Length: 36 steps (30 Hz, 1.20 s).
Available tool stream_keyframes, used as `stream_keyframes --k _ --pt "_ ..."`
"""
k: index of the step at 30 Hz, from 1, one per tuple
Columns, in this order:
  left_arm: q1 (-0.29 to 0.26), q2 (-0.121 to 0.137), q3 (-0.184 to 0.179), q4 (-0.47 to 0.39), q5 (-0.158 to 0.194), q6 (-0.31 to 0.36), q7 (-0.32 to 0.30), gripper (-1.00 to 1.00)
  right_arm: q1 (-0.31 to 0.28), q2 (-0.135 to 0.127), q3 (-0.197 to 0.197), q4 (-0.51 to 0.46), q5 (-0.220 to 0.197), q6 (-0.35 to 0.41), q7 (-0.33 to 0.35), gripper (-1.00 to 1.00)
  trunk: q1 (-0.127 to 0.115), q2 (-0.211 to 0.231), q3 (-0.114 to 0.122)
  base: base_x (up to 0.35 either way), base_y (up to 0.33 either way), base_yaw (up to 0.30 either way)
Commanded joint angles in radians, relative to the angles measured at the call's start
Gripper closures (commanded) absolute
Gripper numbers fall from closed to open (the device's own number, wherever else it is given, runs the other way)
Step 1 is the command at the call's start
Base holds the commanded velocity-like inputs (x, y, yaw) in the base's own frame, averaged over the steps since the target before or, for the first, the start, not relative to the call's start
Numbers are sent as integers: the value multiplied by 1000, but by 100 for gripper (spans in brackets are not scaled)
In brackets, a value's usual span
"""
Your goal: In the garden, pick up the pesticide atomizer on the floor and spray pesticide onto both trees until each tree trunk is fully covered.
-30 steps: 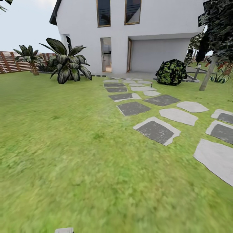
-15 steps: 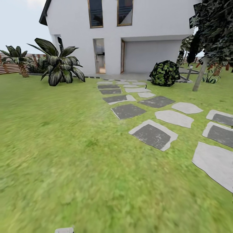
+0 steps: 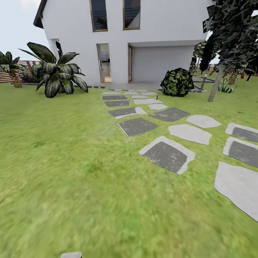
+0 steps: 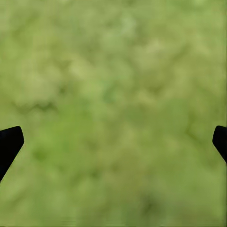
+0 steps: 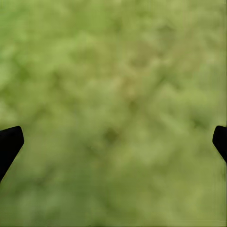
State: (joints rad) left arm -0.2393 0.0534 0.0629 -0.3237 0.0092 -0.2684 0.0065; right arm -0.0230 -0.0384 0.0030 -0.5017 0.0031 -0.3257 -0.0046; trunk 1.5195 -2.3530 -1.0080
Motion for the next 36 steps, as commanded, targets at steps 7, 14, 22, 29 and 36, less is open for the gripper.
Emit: stream_keyframes --k 7,14,22,29,36 --pt "0 0 0 0 0 0 0 -100 0 0 0 0 0 0 0 -100 0 0 5 343 0 -1" --pt "0 0 0 0 0 0 0 -100 0 0 0 -1 0 0 0 -100 0 0 16 343 0 0" --pt "0 0 0 0 0 0 0 -100 0 0 0 -1 0 -1 0 -100 0 0 22 343 0 0" --pt "0 0 0 0 0 0 0 -100 0 0 0 0 1 0 1 -100 0 0 22 343 0 0" --pt "0 0 0 0 0 0 0 -100 0 0 0 0 1 0 2 -100 0 0 22 343 0 0"
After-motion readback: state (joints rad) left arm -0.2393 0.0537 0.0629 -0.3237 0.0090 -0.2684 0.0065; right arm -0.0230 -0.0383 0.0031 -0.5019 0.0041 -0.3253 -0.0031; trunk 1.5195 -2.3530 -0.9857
